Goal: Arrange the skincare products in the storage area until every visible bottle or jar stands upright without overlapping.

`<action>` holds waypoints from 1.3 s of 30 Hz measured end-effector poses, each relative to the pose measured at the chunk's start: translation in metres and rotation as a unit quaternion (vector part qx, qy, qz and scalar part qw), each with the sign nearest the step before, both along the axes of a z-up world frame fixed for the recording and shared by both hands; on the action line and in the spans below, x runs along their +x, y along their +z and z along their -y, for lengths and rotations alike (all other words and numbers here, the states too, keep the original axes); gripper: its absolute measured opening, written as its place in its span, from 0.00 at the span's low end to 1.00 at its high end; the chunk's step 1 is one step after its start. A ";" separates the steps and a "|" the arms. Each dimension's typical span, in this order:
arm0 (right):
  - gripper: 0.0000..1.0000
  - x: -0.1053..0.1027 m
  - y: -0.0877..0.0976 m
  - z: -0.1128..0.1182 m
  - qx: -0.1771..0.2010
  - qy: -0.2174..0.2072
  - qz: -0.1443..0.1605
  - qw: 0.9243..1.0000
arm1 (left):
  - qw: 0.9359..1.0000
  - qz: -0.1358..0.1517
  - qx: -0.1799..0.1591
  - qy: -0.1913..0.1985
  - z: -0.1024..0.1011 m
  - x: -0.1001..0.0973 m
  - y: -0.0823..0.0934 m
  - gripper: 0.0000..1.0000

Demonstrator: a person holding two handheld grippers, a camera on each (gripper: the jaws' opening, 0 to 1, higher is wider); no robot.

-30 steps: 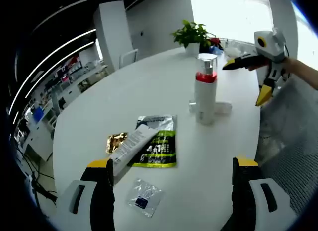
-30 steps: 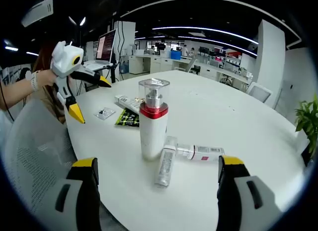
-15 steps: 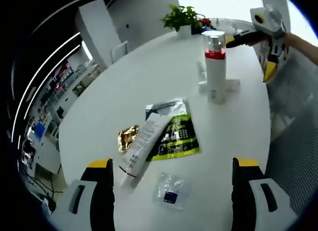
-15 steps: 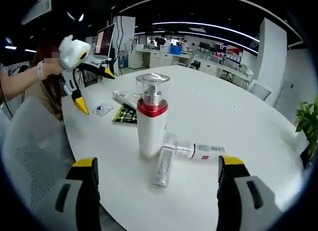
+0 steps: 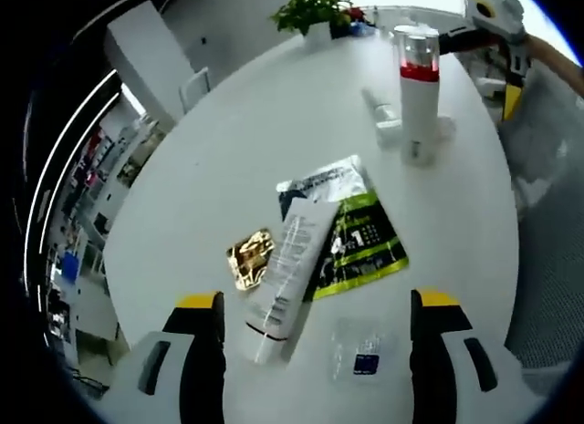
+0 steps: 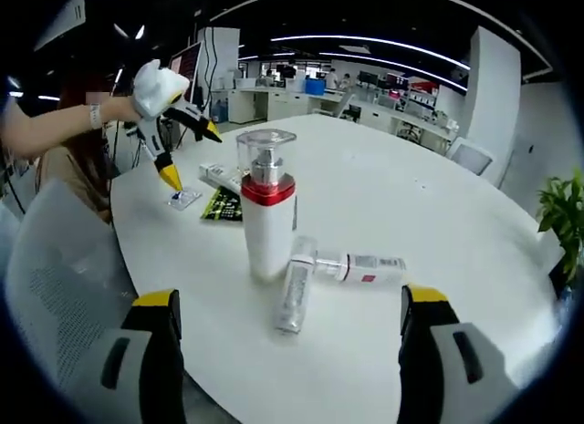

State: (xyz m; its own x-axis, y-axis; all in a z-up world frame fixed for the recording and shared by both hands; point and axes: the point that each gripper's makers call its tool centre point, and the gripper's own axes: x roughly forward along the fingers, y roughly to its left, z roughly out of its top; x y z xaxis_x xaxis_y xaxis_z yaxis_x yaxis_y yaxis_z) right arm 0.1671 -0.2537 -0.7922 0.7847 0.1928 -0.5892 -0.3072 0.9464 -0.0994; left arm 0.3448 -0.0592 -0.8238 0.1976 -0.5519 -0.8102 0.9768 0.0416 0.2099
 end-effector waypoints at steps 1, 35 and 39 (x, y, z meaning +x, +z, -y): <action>1.00 -0.001 0.000 0.000 -0.001 0.001 -0.003 1.000 | 1.000 -0.001 0.001 0.000 0.001 0.003 -0.001 0.78; 1.00 -0.001 -0.013 -0.004 0.024 0.002 -0.045 0.999 | 0.992 -0.069 0.089 -0.057 0.030 0.030 -0.040 0.34; 1.00 0.000 -0.015 -0.003 0.026 0.001 -0.048 0.999 | 0.991 -0.055 0.104 -0.060 0.029 0.037 -0.044 0.29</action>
